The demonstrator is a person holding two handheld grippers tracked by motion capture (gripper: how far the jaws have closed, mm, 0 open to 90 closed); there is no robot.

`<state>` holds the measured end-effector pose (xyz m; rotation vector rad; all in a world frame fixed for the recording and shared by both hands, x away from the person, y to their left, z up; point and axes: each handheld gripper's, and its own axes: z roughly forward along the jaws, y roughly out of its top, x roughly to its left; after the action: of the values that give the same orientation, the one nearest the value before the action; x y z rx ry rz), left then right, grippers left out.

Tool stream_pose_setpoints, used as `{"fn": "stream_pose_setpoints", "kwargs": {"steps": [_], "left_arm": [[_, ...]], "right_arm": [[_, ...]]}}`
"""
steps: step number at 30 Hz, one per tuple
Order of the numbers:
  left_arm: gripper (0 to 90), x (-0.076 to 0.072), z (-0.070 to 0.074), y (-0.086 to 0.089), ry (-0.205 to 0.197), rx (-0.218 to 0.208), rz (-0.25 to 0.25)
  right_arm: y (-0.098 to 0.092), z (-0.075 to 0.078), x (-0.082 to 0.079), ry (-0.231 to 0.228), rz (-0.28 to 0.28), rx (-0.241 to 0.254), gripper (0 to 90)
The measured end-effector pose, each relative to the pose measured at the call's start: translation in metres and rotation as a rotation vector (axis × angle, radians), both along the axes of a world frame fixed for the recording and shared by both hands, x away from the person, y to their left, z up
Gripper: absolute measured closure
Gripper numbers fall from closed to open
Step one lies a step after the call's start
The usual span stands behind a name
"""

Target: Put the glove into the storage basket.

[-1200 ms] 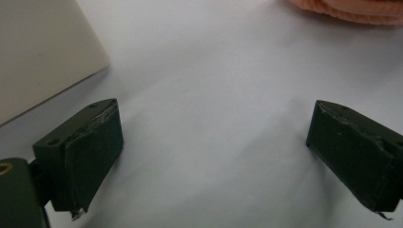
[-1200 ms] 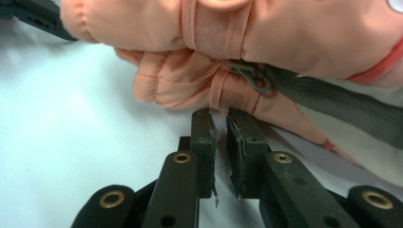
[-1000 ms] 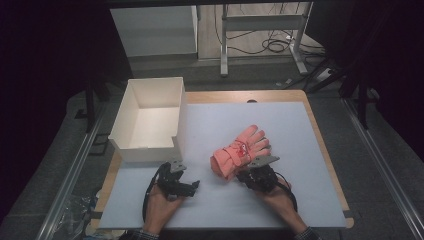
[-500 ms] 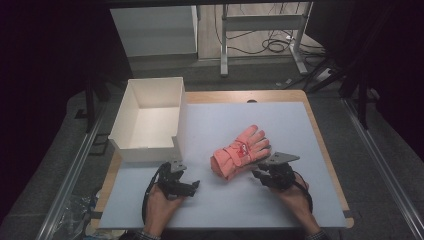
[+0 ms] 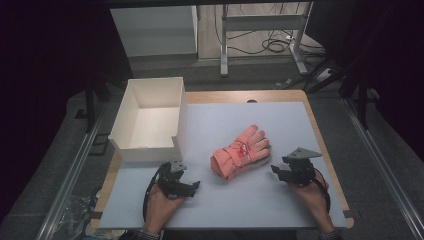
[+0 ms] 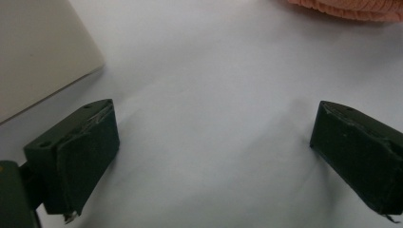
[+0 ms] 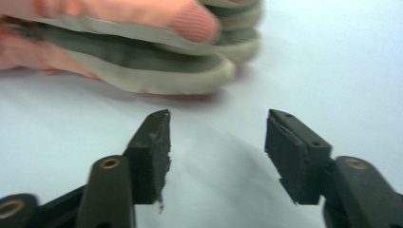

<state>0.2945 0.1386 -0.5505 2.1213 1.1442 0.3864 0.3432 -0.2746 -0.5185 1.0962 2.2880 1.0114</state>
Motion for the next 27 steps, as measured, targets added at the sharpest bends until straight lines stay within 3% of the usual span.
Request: {"fn": "stream_pose_setpoints", "kwargs": {"steps": [5,8,9,13,19,27], "left_arm": [[2.1,0.002,0.003,0.001,0.011,0.013,-0.039],[2.2,0.003,0.005,0.001,0.020,-0.005,-0.057],[2.1,0.003,0.007,0.000,0.021,-0.006,-0.066],[0.4,0.004,0.015,-0.003,0.019,-0.012,-0.095],[0.0,0.011,0.029,-0.007,0.040,-0.067,-0.165],[0.0,0.020,0.048,-0.022,0.052,-0.069,-0.239]], "right_arm": [[-0.014,-0.009,0.007,0.018,-0.054,-0.017,30.7],[-0.015,-0.009,0.009,0.039,-0.052,-0.001,28.8],[-0.013,-0.010,0.008,0.030,-0.042,-0.019,27.4],[-0.013,-0.010,0.008,0.030,-0.043,-0.017,26.3],[-0.013,-0.011,0.008,0.026,-0.042,-0.020,26.1],[-0.013,-0.011,0.008,0.025,-0.042,-0.020,26.1]]}}
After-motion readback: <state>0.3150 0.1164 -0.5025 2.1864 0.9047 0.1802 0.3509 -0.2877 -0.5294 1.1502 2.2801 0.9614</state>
